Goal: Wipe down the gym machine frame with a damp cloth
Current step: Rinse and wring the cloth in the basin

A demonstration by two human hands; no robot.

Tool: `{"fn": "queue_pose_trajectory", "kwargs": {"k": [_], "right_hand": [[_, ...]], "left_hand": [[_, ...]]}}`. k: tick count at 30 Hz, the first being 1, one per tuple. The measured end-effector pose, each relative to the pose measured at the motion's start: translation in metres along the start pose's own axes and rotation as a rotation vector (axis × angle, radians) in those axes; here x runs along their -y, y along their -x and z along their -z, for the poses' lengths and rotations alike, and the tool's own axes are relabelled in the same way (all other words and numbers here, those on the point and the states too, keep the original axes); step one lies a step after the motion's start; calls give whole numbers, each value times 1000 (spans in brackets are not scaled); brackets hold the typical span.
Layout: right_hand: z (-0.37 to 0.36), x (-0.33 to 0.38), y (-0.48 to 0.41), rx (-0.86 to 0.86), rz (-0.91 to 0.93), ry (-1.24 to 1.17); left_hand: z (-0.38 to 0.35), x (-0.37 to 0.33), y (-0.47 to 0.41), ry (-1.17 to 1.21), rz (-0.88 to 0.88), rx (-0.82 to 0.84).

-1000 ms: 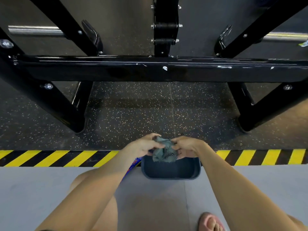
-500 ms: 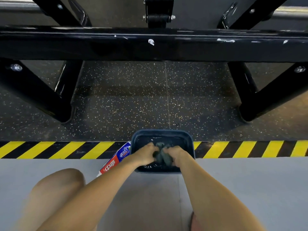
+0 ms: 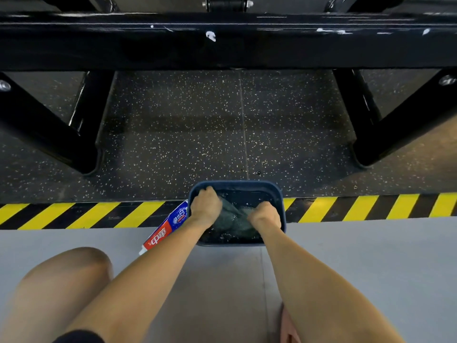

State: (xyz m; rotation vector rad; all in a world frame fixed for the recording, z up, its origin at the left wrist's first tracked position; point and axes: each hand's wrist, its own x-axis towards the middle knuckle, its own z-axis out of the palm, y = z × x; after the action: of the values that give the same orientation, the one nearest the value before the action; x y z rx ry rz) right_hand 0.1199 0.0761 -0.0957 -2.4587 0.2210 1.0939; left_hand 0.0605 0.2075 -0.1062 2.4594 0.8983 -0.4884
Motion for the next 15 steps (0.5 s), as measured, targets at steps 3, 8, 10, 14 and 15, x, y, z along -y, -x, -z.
{"fn": "queue_pose_trajectory", "kwargs": {"k": [3, 8, 10, 14, 15], "right_hand": [[-4, 3, -6, 130, 92, 77], [-14, -3, -16, 88, -115, -180], [-17, -3, -17, 90, -150, -277], [-36, 0, -26, 177, -318, -729], [-36, -1, -26, 219, -364, -852]], "left_hand": [[-15, 6, -2, -140, -198, 378], [-32, -3, -4, -172, -62, 217], [-40, -9, -2, 34, -62, 322], [-34, -14, 5, 600, 181, 383], [-29, -16, 9, 682, 168, 386]]}}
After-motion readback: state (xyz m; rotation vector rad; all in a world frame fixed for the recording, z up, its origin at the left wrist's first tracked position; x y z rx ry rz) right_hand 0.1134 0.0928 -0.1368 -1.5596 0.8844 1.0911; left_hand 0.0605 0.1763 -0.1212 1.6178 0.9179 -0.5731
